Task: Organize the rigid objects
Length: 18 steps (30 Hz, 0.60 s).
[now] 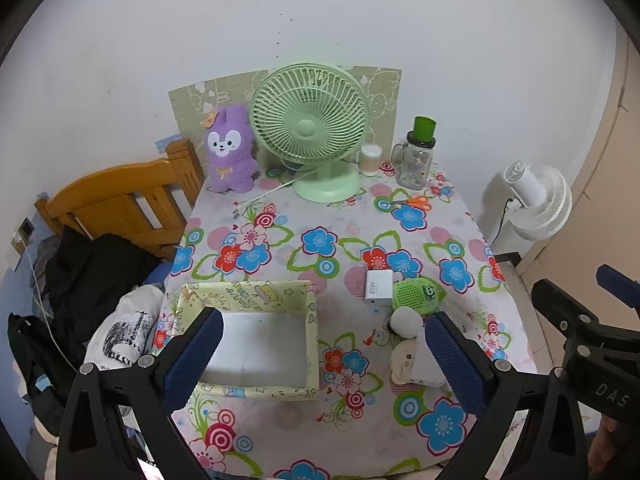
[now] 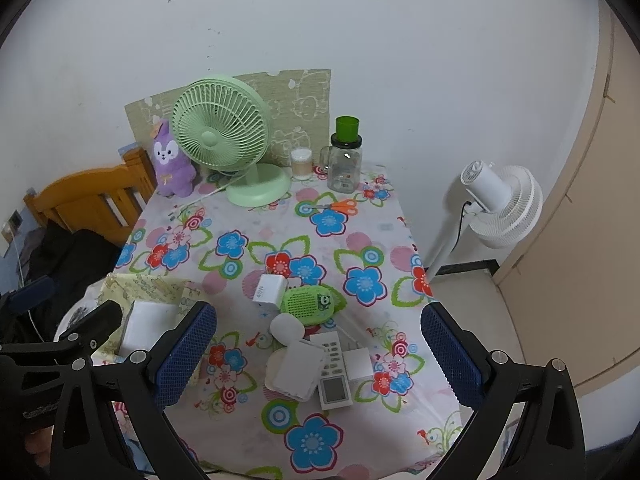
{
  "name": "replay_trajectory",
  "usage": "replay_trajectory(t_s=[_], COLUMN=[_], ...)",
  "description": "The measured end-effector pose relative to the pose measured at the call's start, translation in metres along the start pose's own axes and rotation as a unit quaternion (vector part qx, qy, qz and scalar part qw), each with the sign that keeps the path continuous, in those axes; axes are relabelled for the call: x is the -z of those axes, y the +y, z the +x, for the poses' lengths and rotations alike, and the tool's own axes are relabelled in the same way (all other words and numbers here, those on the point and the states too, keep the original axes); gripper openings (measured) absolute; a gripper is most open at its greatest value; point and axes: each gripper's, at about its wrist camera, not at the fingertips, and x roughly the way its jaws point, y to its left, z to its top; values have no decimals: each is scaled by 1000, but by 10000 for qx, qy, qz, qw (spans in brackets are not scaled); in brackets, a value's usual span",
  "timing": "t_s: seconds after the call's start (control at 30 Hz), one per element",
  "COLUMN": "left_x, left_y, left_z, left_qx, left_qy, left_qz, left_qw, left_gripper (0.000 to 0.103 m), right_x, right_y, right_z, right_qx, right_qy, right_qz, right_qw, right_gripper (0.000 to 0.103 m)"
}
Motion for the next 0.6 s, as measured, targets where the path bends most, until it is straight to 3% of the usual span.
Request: replay_trajectory(t_s=[0.2, 0.6], left_x=[0, -2], left_y=[-8, -13], left_z=[-3, -3], left_qx=[164, 107], left_qy=[-31, -43], left_qz=[162, 174], left_qw=[9997, 9998], left_gripper=[102, 102], right_x=[-1, -2], right_y=[-5, -7], right_z=[0, 0], right_qx=[101, 136], right_qy=[16, 22], right_qz=[51, 27], right_qw=[9999, 9999], right_gripper=[103, 103])
